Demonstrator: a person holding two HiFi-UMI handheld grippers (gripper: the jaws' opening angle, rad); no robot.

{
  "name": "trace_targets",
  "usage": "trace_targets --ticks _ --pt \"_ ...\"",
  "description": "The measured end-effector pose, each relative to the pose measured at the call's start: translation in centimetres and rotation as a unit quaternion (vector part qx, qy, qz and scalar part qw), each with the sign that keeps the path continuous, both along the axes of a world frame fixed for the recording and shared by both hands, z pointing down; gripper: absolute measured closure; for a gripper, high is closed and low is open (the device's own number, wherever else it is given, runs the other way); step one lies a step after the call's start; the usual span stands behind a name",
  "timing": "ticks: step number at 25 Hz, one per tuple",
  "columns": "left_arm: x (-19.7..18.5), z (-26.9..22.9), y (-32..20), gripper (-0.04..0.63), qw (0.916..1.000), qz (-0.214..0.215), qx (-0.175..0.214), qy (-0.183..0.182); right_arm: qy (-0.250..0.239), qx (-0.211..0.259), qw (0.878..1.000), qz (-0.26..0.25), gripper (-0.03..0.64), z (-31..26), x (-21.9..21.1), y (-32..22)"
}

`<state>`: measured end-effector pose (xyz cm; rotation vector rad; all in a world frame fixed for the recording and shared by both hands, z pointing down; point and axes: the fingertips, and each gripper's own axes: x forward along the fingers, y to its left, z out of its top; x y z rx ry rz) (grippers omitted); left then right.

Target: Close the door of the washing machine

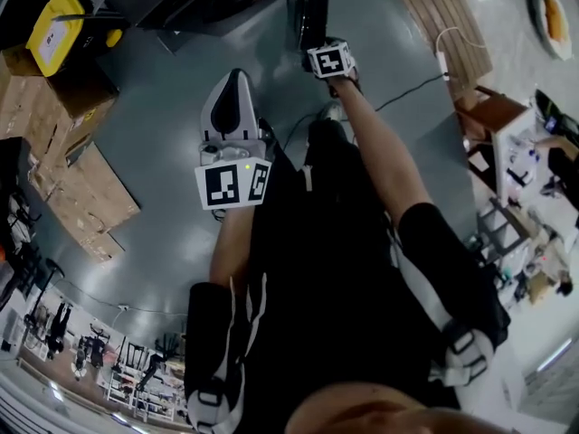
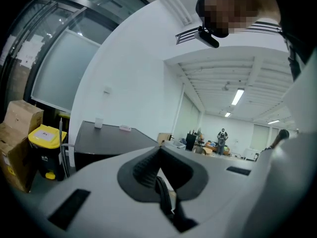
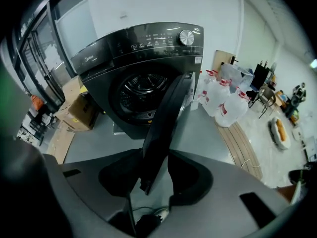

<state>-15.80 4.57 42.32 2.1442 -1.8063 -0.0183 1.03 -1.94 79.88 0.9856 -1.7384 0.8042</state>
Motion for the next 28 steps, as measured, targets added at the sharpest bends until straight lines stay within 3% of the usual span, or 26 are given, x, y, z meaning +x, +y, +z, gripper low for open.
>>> trace_targets --ticks 5,9,13,17,28 --pt "-4.2 0.5 -0.5 0.589 0.9998 0.018 -0.008 0.008 -0.013 -0.019 1.000 0.017 0.465 0.2 -4.3 0.7" --pt "-7.0 0.5 -1.3 0.589 0.9993 0.032 -0.011 0.013 -0.045 -0.063 0.996 0.044 0.463 0.5 -8.0 2.1" --pt "-9.0 0.9 -1.9 0.589 0.9987 0.045 -0.016 0.014 0.011 -0.011 0.999 0.040 0.460 0.2 -7.9 0.2" --pt "-10.6 1.5 -2.4 0.589 0.9983 0.051 -0.021 0.019 -0.010 -0.003 1.000 0.029 0.460 0.1 -10.8 -0.2" --pt "-14.7 1.8 -3.4 0.589 0.9974 0.061 -0.020 0.032 0.018 0.005 0.999 0.037 0.460 0.0 -13.3 -1.1"
